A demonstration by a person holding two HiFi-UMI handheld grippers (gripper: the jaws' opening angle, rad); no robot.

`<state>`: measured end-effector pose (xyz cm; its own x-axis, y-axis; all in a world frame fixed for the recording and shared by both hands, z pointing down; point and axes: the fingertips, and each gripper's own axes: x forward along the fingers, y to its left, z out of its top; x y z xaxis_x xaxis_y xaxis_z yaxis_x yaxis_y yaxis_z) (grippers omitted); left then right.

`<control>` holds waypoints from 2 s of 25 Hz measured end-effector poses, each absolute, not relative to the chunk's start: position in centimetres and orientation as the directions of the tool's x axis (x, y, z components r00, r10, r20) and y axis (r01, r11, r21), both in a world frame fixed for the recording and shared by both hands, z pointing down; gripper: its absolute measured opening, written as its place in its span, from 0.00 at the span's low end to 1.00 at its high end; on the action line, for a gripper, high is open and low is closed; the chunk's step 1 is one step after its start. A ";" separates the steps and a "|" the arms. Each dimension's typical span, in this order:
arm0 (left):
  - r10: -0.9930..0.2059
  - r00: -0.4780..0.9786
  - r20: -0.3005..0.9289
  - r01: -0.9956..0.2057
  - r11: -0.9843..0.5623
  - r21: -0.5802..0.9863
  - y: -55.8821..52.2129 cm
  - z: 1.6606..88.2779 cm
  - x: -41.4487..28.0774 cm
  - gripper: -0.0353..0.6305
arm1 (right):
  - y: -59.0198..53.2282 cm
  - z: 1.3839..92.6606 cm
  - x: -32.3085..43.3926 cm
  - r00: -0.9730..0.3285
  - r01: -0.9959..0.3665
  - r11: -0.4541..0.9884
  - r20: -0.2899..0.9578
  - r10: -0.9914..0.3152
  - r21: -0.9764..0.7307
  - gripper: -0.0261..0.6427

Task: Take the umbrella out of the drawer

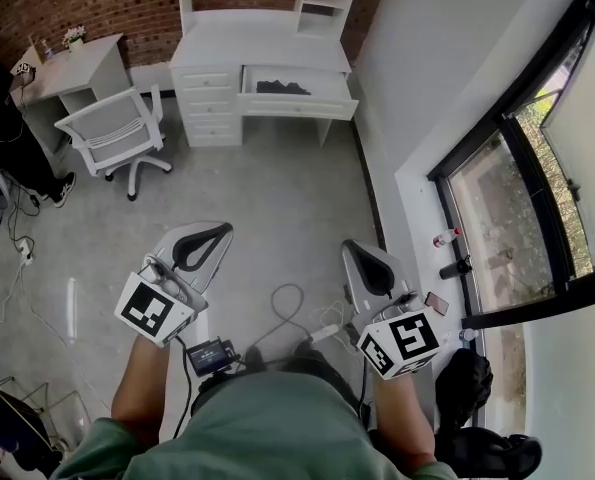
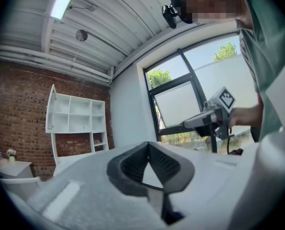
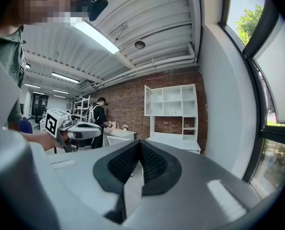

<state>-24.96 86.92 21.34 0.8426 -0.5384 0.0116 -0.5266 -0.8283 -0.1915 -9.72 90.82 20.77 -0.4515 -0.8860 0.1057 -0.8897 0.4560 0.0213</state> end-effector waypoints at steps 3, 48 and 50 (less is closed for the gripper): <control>-0.538 0.843 0.016 -0.525 -0.830 -0.189 86.0 21.4 -24.2 0.05 | 89.7 20.8 -8.9 -0.455 -0.888 0.459 0.108 -0.884 0.019 0.05; -0.623 0.780 0.065 -0.610 -0.779 -0.144 59.6 22.8 -28.9 0.05 | 59.6 22.5 -10.6 -0.507 -0.861 0.506 0.126 -0.852 -0.048 0.05; -0.619 0.783 0.067 -0.606 -0.782 -0.142 58.9 23.0 -29.2 0.05 | 58.8 22.6 -11.2 -0.510 -0.860 0.509 0.130 -0.850 -0.043 0.05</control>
<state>-29.19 58.92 23.02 0.7828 -0.6187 0.0667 -0.6064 -0.7824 -0.1421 -11.17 58.84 22.57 -0.5100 -0.8504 0.1296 -0.8597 0.5090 -0.0432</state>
